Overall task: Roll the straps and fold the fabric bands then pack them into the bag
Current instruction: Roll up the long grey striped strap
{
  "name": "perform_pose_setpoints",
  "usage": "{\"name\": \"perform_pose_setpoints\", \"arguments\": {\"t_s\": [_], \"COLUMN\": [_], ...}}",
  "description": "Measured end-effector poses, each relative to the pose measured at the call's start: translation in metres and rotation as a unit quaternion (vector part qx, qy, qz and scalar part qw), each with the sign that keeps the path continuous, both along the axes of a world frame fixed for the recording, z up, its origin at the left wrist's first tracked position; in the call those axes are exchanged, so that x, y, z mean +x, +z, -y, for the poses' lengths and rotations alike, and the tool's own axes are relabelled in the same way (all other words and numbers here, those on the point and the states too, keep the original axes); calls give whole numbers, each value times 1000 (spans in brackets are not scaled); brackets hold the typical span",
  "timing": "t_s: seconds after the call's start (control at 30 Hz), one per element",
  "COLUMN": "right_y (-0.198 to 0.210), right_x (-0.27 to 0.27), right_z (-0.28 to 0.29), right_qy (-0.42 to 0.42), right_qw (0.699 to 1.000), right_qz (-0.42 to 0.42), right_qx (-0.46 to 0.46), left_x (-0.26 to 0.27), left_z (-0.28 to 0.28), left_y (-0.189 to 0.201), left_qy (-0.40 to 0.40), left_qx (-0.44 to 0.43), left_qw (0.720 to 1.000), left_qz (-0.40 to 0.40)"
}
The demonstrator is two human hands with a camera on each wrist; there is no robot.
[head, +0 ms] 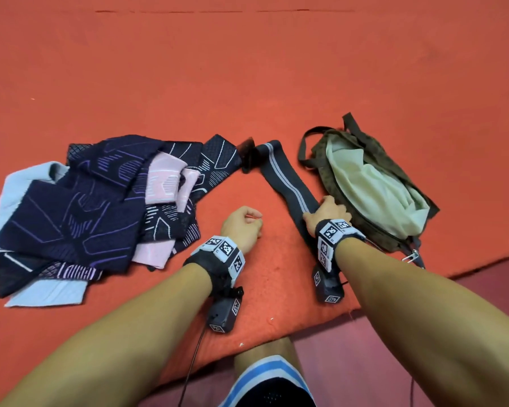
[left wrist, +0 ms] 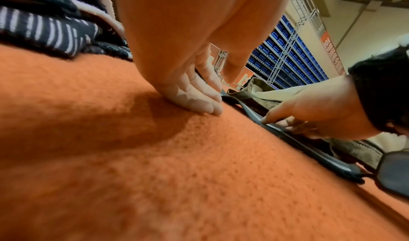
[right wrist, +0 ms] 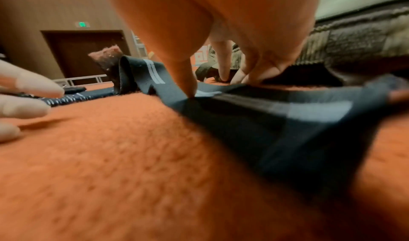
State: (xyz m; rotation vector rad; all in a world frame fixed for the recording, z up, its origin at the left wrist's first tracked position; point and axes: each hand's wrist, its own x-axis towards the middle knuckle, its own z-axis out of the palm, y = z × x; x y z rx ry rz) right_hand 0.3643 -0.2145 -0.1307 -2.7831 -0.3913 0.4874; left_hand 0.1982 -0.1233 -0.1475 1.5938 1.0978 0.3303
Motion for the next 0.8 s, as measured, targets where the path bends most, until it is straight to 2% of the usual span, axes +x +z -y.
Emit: {"name": "perform_pose_setpoints", "arguments": {"t_s": [0.1, 0.23, 0.4, 0.5, 0.6, 0.7, 0.73, 0.8], "right_y": [9, 22, 29, 30, 28, 15, 8, 4], "right_x": [-7, -53, -123, -156, -183, -207, -211, -216], "right_z": [-3, -14, -28, -34, -35, -39, -44, -53], "right_qy": [-28, -52, -91, -130, -131, -127, -124, -127], "right_qw": [994, 970, 917, 872, 852, 818, 808, 807], "right_qz": [-91, -196, -319, -393, -435, -478, -480, -455], "right_qx": [54, 137, 220, 262, 260, 294, 319, 355], "left_x": [-8, -29, -77, -118, -153, -181, -190, -208], "left_z": [-1, 3, -7, -16, -22, -26, -27, -30], "left_y": [-2, 5, 12, 20, 25, 29, 32, 34], "left_qy": [5, 8, 26, 25, 3, -22, -26, -41], "left_qx": [-13, -66, -58, -70, -85, -45, -28, 3], "left_qw": [1000, 998, 997, 995, 995, 996, 997, 997], "left_qz": [13, 18, -49, -67, -60, -70, -66, -59]}}
